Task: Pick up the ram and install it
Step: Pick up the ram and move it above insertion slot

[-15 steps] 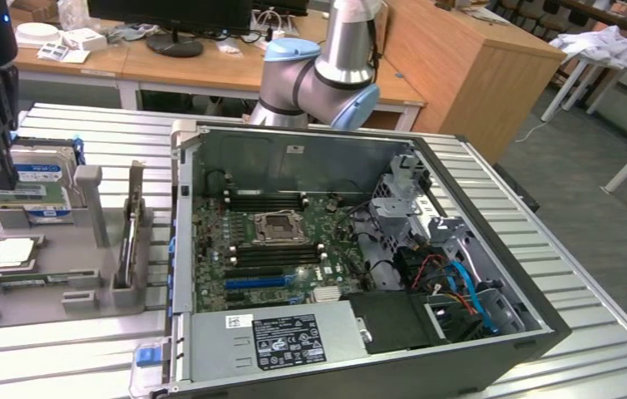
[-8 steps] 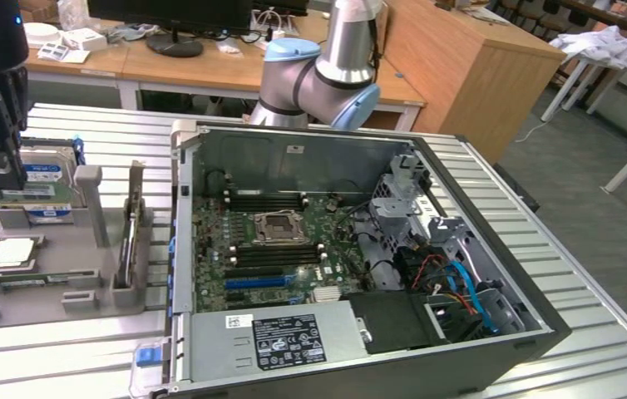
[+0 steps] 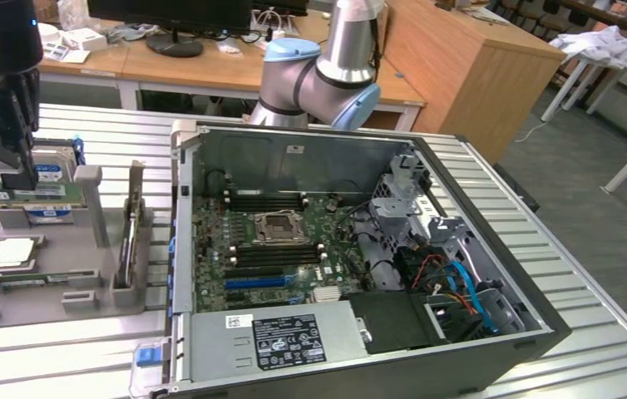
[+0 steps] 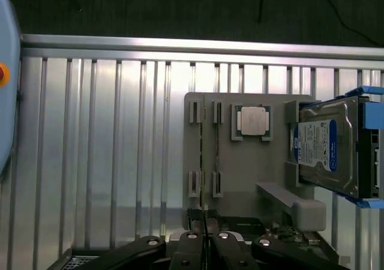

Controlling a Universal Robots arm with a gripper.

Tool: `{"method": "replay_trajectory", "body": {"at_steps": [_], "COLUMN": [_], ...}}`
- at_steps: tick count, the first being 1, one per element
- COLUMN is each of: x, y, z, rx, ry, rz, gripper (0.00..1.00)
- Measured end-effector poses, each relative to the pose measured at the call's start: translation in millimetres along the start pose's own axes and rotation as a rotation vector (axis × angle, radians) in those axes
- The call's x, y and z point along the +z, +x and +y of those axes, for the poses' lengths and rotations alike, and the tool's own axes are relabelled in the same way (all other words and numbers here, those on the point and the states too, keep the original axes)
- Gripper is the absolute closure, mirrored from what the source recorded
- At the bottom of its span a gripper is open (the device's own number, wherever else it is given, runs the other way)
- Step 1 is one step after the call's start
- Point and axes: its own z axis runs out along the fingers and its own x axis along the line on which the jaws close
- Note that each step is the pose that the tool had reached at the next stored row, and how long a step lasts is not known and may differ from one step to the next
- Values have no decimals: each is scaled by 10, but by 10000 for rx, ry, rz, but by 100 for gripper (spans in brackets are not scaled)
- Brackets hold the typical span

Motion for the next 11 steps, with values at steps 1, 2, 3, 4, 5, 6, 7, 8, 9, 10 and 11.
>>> {"method": "replay_trajectory", "body": {"at_steps": [1,2,3,4,5,6,7,8,9,10,11], "x": [-1,-2,-2,-3,-3,-4,-4,-5,-5,-5,-6], "y": [0,0,1,1,1,1,1,1,1,2,1], "z": [-11,-22,-33,-44,-57,-69,-81,-94,-105,-116,-129], "rx": [0,0,0,0,0,0,0,0,0,0,1], "ry": [0,-1,-1,-1,-1,-1,-1,-1,-1,0,0], "rz": [0,1,1,1,1,1,1,2,1,0,0], "gripper": [88,88,88,88,88,88,88,88,88,88,88]}}
